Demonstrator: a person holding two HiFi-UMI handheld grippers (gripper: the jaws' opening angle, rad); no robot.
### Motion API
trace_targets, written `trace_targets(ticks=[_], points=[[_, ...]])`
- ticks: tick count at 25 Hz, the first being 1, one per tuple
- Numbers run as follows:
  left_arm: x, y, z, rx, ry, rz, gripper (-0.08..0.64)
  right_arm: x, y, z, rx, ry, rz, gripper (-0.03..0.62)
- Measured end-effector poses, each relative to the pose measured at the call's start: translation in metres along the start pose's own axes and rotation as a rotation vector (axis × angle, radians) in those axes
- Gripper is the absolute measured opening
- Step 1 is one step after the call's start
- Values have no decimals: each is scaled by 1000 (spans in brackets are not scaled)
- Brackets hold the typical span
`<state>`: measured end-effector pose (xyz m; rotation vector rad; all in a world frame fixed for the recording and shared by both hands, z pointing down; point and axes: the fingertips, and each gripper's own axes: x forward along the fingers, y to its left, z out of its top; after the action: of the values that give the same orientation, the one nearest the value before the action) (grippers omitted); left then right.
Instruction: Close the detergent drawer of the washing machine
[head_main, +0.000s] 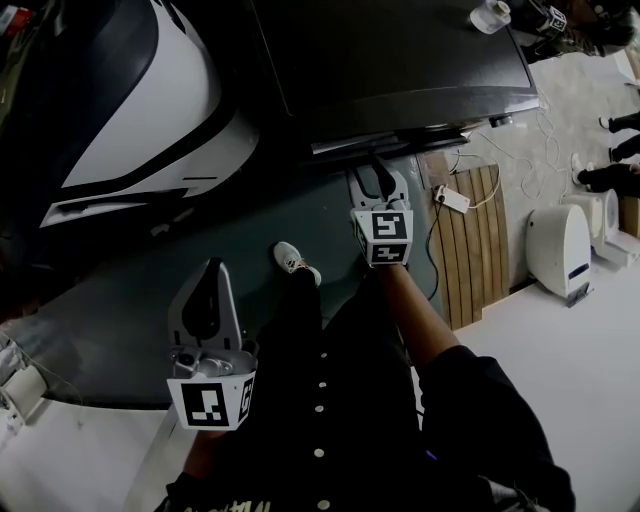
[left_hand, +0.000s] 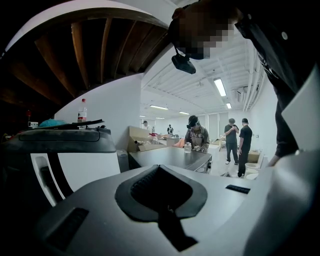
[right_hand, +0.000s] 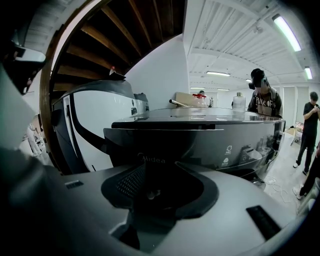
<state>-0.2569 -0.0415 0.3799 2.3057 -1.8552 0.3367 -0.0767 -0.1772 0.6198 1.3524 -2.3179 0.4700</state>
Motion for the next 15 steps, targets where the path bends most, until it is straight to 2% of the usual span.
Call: trace_targets(ticks=[10,15], points=[[1,9,-2,-7,7,19,15,18,-4,12,23,-11,-20,176],[1,10,-6,-12,18,16,15,19,-6,9,2,-12,-34,175]])
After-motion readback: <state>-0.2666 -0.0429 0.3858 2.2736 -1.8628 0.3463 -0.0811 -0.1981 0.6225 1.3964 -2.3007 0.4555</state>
